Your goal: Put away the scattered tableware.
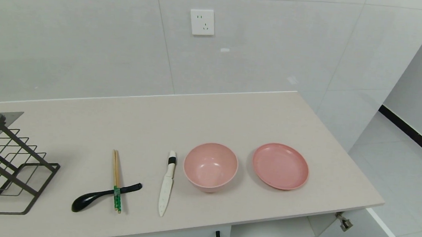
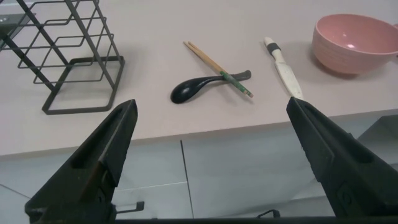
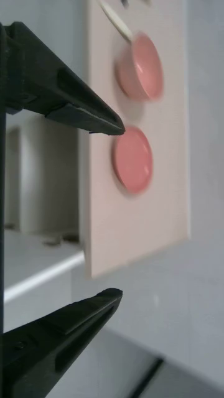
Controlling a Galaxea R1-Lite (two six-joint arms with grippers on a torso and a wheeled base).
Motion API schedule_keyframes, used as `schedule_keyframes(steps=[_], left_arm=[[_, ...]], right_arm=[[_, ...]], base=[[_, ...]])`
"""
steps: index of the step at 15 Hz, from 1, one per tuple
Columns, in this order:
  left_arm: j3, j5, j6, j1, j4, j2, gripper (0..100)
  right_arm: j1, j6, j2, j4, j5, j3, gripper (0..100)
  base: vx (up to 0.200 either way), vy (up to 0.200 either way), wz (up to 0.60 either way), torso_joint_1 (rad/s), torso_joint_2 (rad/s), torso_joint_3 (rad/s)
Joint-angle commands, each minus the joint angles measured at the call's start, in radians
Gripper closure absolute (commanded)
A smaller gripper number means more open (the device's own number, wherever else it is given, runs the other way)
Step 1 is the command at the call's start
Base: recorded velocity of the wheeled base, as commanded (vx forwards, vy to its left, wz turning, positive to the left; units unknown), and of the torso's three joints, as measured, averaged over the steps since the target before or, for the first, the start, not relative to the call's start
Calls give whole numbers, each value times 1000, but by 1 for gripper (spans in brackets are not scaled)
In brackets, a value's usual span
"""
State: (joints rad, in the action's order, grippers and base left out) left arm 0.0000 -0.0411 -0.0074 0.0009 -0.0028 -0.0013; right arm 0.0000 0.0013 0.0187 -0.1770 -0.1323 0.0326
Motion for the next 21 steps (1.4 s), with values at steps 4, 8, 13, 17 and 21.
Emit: schedule_keyframes(steps=[4,8,13,17,21], left_arm=[[0,0,-6,1,0,1,0],[0,0,-14,1,1,1,0],[-2,0,-16,1,0,1,0],[0,0,-16,1,1,1,0],[0,0,-17,1,0,1,0]], right_arm=[[20,-1,369,114,-204,73,0],[20,-23,704,-116,-207,81,0],[25,-83,1216,-750,-211,-28,0],[61,-86,1304,-780,-213,-26,0],[67,-158,1416,-866,-236,-28,0]], base=[[0,0,0,0,0,0],[0,0,0,0,0,0],[0,0,0,0,0,0],[0,0,0,0,0,0],[0,0,0,0,0,0]])
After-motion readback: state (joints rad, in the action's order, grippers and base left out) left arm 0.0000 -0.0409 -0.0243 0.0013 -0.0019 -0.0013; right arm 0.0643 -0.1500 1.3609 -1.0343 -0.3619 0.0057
